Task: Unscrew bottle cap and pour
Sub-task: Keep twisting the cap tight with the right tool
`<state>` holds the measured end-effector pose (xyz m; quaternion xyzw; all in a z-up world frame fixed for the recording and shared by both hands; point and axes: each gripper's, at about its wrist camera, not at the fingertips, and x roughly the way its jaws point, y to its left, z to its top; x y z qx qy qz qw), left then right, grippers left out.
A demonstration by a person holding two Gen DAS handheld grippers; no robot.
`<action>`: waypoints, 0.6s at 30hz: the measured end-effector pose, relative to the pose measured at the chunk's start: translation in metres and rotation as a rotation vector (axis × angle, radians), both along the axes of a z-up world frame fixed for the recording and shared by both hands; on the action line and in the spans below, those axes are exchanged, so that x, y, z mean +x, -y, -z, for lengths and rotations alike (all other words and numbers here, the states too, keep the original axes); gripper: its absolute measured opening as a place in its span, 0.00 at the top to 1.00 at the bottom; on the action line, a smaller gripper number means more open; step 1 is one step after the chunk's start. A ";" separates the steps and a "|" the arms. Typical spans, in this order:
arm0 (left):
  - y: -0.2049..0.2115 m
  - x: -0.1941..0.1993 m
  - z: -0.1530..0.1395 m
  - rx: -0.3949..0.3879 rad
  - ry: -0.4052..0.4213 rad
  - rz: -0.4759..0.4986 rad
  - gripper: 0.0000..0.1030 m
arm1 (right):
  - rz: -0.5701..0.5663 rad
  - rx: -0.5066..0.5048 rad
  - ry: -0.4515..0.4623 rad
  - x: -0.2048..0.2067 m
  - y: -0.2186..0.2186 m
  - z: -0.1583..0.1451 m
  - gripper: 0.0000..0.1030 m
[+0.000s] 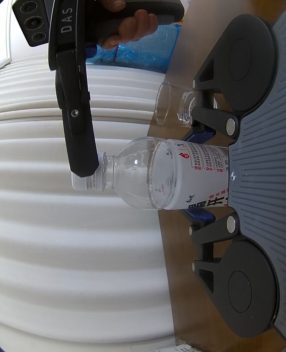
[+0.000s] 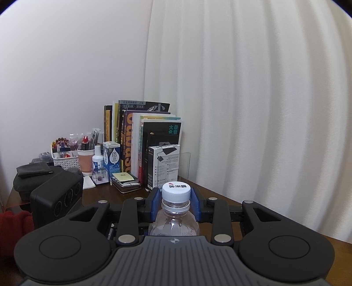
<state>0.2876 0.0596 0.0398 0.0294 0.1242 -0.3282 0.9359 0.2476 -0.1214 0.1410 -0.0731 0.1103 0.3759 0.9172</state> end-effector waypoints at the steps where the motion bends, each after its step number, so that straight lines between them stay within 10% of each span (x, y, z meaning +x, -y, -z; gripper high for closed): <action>1: 0.000 0.001 0.000 -0.001 0.000 0.000 0.44 | 0.001 -0.002 0.000 -0.001 0.000 0.000 0.66; 18: 0.001 0.002 0.001 0.008 0.005 -0.004 0.44 | 0.027 0.005 0.044 -0.007 -0.002 -0.008 0.47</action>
